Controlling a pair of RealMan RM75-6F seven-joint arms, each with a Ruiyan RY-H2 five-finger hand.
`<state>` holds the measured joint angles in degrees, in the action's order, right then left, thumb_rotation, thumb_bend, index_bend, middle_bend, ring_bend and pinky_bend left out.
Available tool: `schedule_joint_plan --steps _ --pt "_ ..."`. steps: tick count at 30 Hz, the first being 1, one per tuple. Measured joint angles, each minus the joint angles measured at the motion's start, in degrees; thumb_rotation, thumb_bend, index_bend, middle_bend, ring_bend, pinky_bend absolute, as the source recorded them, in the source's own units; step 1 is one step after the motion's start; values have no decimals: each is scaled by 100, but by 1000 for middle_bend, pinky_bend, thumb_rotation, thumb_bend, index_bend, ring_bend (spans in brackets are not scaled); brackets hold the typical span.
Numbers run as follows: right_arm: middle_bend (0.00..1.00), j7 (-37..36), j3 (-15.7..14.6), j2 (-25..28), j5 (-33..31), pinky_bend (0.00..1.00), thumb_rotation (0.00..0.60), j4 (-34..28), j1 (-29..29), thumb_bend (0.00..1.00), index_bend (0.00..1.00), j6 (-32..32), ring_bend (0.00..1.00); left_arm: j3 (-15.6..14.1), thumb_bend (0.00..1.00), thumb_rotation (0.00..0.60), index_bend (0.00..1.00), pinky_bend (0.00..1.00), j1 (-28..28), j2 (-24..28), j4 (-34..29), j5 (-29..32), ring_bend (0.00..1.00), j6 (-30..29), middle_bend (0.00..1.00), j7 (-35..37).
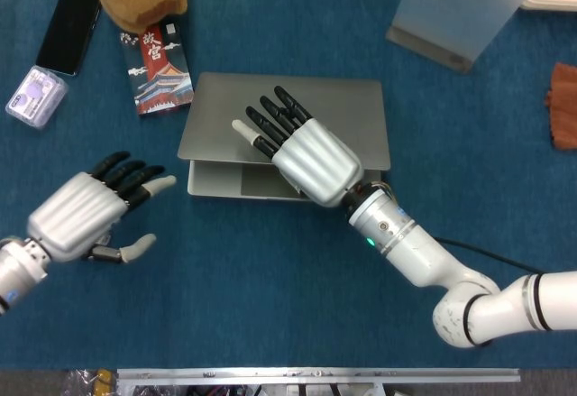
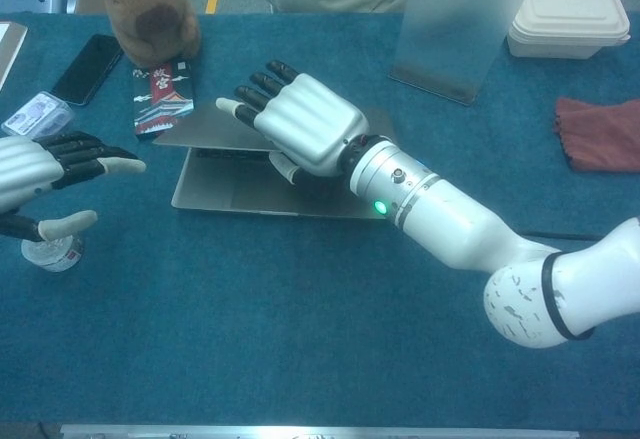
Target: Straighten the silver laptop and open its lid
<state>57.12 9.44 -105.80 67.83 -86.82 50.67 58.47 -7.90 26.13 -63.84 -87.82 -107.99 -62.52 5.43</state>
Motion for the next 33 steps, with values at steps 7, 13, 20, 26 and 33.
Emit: schedule_joint_plan --steps 7,13,20,26,33 --pt "85 -26 11 1 -12 36 474 23 58 533 0 22 0 -35 340 2 42 70 354 -249 44 25 84 394 59 70" --pt "85 -75 24 34 -4 36 474 34 80 532 0 78 0 -77 339 1 42 70 530 -478 162 76 82 525 59 240" --pt "85 -127 32 65 -13 36 475 33 95 532 0 117 0 -107 339 0 42 70 725 -718 232 139 82 693 59 336" --pt "85 -160 25 96 -12 36 474 9 115 532 0 128 0 -145 340 0 42 70 879 -970 335 224 82 890 59 353" --pt "85 -188 9 124 -15 36 475 -16 128 532 0 152 0 -214 340 0 42 69 989 -1188 512 392 82 1077 59 377"
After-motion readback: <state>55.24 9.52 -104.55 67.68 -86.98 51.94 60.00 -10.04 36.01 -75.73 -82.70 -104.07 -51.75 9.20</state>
